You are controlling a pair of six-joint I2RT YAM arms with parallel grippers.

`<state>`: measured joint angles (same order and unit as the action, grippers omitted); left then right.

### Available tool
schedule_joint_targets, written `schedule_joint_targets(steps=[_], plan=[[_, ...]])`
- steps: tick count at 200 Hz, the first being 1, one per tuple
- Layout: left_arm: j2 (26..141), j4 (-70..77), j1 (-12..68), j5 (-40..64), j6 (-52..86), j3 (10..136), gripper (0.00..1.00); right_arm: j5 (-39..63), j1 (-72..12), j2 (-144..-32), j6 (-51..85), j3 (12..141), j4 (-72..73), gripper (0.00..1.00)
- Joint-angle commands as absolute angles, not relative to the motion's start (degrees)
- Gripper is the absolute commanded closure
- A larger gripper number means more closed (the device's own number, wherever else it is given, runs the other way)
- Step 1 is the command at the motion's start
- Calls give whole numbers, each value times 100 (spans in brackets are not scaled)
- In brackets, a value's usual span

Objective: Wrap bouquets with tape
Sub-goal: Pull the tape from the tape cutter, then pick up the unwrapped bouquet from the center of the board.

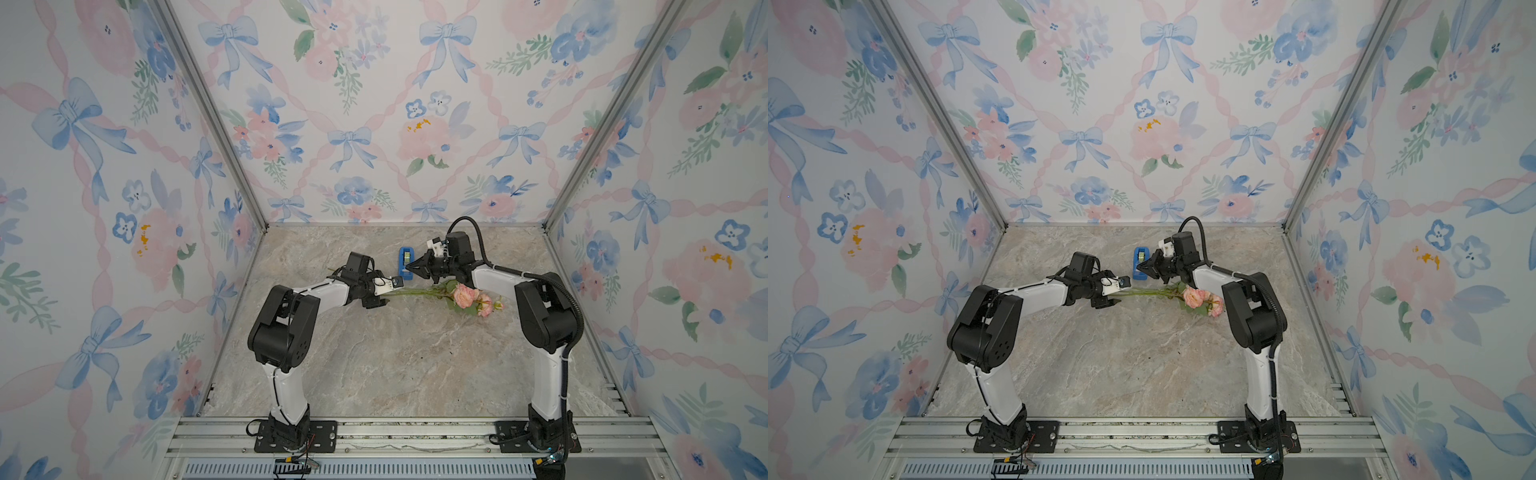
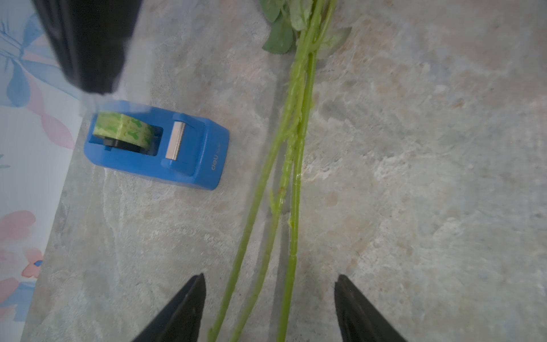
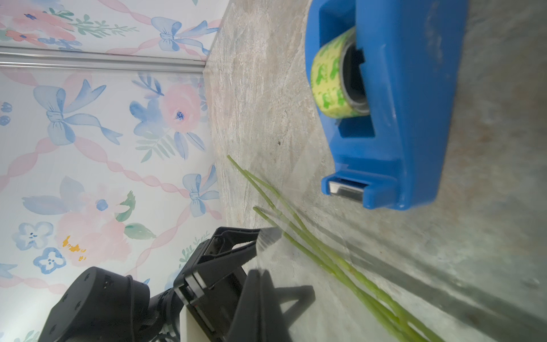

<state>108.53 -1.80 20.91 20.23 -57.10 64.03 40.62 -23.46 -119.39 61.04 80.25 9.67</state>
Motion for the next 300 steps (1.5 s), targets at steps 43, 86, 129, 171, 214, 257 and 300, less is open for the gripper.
schedule_joint_targets(steps=[43,86,129,171,214,257,300], plan=[[11428,-1002,2013,2215,-6029,7043,32,3956,-2435,-11434,5702,7810,350,100],[11745,-1474,2033,2165,-6135,7354,35,3900,-2440,-11409,5750,7674,379,100],[12080,-1964,2051,2066,-6224,7722,43,3875,-2434,-11399,5880,7513,492,100],[12228,-2296,2122,1659,-6441,7824,52,3869,-2409,-11383,5959,7437,554,100],[12296,-2516,2204,1385,-6575,7910,63,3850,-2393,-11386,6016,7346,609,100],[12333,-2520,2258,1286,-6601,7918,86,3844,-2384,-11326,6029,7233,632,100],[12231,-2516,2250,1550,-6486,7898,100,3832,-2403,-11267,6029,7171,667,100]])
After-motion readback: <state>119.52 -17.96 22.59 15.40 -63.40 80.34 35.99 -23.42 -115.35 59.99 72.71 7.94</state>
